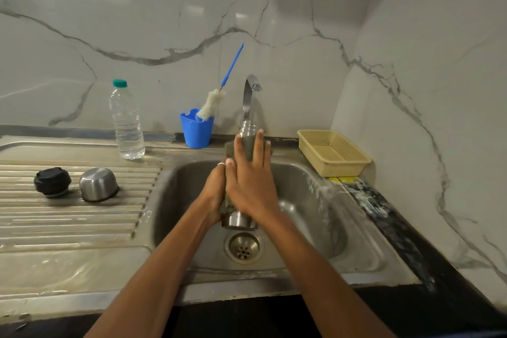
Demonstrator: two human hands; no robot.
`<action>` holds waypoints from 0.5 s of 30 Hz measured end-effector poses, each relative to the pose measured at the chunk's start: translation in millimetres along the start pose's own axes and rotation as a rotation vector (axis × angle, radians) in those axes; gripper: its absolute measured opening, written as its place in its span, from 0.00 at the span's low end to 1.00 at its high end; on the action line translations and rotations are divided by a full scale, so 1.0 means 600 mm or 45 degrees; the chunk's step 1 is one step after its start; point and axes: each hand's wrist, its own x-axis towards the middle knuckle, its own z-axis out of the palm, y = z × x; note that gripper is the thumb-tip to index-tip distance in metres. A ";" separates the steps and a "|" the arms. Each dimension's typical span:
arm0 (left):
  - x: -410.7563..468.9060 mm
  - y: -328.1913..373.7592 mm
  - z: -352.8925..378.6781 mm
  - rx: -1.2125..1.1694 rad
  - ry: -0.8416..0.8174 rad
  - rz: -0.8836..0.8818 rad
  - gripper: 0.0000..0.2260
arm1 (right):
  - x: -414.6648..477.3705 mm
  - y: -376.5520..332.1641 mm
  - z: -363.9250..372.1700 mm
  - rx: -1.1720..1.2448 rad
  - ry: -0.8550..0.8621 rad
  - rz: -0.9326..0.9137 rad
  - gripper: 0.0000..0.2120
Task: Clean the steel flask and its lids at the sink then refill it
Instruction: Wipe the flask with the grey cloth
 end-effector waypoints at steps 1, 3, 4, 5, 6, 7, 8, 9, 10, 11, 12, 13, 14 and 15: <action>-0.003 0.003 0.000 -0.044 -0.039 -0.021 0.20 | 0.025 0.002 -0.009 0.101 -0.021 0.012 0.28; -0.006 0.007 0.006 -0.071 -0.131 -0.032 0.26 | 0.072 0.004 -0.030 0.368 -0.062 0.135 0.28; -0.006 0.009 0.010 -0.065 -0.153 -0.028 0.29 | 0.089 0.005 -0.038 0.498 -0.063 0.215 0.28; -0.005 0.008 0.013 -0.068 -0.173 -0.029 0.31 | 0.097 0.006 -0.042 0.602 -0.049 0.285 0.28; -0.004 0.007 0.015 -0.082 -0.175 -0.034 0.31 | 0.093 0.004 -0.042 0.675 -0.030 0.329 0.29; -0.003 0.006 0.015 -0.099 -0.164 -0.037 0.30 | 0.079 0.002 -0.039 0.713 -0.014 0.341 0.29; -0.002 0.006 0.013 -0.125 -0.146 -0.050 0.30 | 0.055 0.000 -0.030 0.723 -0.011 0.335 0.29; 0.001 0.005 0.008 -0.152 -0.131 -0.057 0.29 | 0.025 -0.002 -0.020 0.716 -0.028 0.328 0.29; 0.002 0.007 0.002 -0.162 -0.118 -0.057 0.28 | -0.005 -0.003 -0.010 0.689 -0.058 0.322 0.29; 0.003 0.010 -0.003 -0.159 -0.108 -0.054 0.28 | -0.035 -0.004 -0.003 0.640 -0.098 0.312 0.30; 0.006 0.010 -0.008 -0.135 -0.087 -0.058 0.29 | -0.059 -0.005 0.003 0.571 -0.139 0.296 0.30; 0.007 0.010 -0.011 -0.125 -0.061 -0.076 0.29 | -0.078 -0.007 0.007 0.491 -0.169 0.271 0.31; 0.009 0.007 -0.013 -0.122 -0.040 -0.088 0.30 | -0.090 -0.008 0.010 0.411 -0.184 0.247 0.31; 0.007 0.005 -0.014 -0.120 -0.035 -0.084 0.31 | -0.095 -0.008 0.011 0.331 -0.180 0.220 0.31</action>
